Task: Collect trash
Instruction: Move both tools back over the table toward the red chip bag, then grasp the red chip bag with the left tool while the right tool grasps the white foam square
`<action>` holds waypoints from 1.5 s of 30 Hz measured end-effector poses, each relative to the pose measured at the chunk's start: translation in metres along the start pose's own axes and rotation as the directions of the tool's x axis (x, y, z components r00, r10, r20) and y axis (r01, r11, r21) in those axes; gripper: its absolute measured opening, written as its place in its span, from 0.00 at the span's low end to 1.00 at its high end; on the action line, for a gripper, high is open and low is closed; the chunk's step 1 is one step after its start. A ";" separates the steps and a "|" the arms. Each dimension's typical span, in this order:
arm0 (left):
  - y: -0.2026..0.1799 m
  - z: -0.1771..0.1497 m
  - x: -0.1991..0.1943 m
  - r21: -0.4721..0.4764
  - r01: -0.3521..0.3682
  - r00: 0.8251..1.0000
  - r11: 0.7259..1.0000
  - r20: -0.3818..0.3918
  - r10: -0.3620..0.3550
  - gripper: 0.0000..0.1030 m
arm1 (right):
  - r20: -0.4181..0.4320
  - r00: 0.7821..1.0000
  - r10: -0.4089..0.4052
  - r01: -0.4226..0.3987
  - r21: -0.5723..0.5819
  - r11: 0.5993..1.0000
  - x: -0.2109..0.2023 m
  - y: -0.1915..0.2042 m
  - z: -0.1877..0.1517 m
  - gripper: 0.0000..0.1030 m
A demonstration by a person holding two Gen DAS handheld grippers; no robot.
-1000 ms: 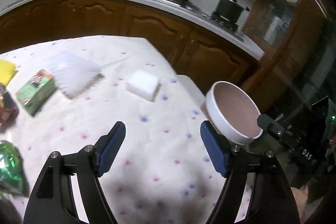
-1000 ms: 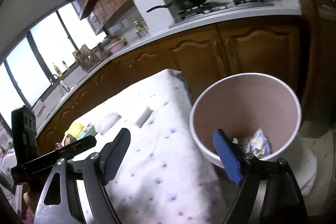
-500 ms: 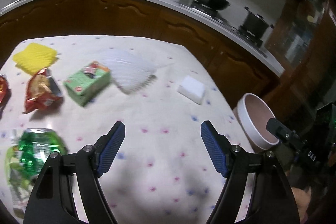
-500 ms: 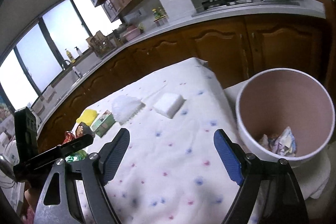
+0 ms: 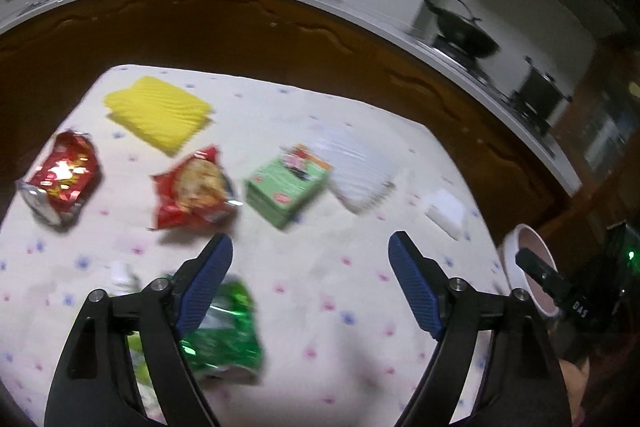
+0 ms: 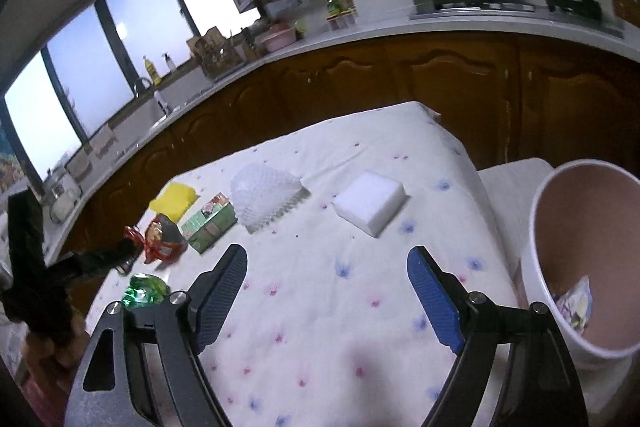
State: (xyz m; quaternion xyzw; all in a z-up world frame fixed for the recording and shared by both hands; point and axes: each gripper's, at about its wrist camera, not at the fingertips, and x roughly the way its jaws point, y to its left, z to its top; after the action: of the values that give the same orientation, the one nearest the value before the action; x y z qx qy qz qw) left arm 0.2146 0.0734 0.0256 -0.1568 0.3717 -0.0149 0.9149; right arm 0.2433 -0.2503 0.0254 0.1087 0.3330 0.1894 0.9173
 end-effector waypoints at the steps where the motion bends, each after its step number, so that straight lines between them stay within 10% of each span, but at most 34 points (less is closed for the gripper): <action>1: 0.008 0.003 0.000 -0.017 -0.010 1.000 1.000 0.002 0.010 0.84 | -0.007 1.000 -0.005 0.005 -0.009 1.000 0.003 0.000 0.001 0.84; 20: 0.059 0.037 0.069 -0.034 -0.215 0.966 0.976 -0.156 0.207 0.87 | -0.119 0.989 -0.088 0.063 -0.200 0.978 0.092 -0.017 0.037 0.89; 24: 0.060 0.034 0.078 -0.020 -0.205 0.963 0.979 -0.183 0.198 0.60 | -0.156 0.983 -0.094 0.057 -0.222 0.973 0.109 -0.022 0.038 0.88; 27: 0.060 0.032 0.077 -0.018 -0.199 0.966 0.980 -0.175 0.193 0.58 | -0.178 0.979 -0.095 0.050 -0.245 0.968 0.118 -0.021 0.035 0.86; 30: 0.058 0.031 0.075 -0.006 -0.190 0.968 0.982 -0.166 0.187 0.44 | -0.184 0.974 -0.134 0.081 -0.271 0.959 0.122 -0.019 0.030 0.60; 33: 0.055 0.032 0.075 0.007 -0.173 0.970 0.985 -0.174 0.172 0.19 | -0.176 0.977 -0.121 0.076 -0.244 0.967 0.117 -0.022 0.030 0.54; 45: 0.044 0.033 0.035 0.002 -0.100 0.993 0.995 -0.069 0.100 0.09 | -0.096 0.995 -0.030 0.016 -0.144 0.990 0.060 -0.011 0.019 0.52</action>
State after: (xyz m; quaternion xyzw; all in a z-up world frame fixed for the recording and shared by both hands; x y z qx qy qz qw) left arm 0.2588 0.1191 0.0107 -0.1381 0.4104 0.0259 0.9010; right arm 0.3011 -0.2366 0.0015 0.0296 0.3642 0.2073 0.9075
